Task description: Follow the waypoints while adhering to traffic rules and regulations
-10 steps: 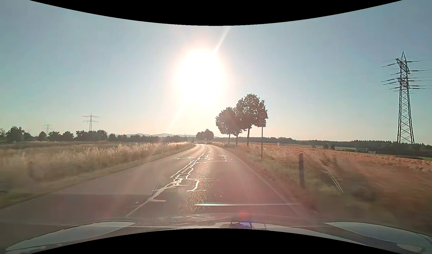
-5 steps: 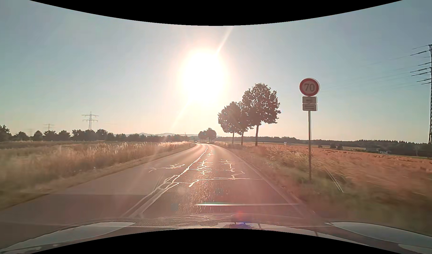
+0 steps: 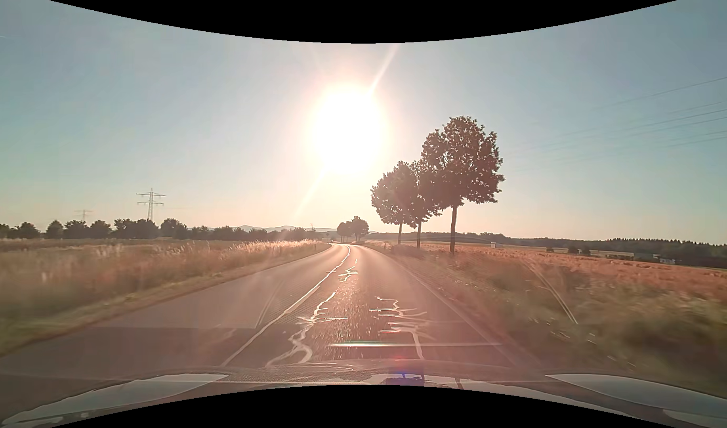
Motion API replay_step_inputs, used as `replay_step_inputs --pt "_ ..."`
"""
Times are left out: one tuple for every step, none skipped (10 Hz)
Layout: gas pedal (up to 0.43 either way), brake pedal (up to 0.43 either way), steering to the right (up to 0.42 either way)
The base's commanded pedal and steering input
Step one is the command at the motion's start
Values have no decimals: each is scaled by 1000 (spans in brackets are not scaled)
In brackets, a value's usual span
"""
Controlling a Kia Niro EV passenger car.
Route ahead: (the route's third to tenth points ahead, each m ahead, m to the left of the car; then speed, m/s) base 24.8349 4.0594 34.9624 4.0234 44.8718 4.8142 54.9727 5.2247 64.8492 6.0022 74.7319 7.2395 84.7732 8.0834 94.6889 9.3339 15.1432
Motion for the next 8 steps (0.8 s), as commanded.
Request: replay_step_inputs --pt "197 0 -8" --pt "197 0 -8" --pt "197 0 -8" --pt "197 0 -8" --pt "189 0 -8" --pt "189 0 -8" --pt "189 0 -8" --pt "189 0 -8"
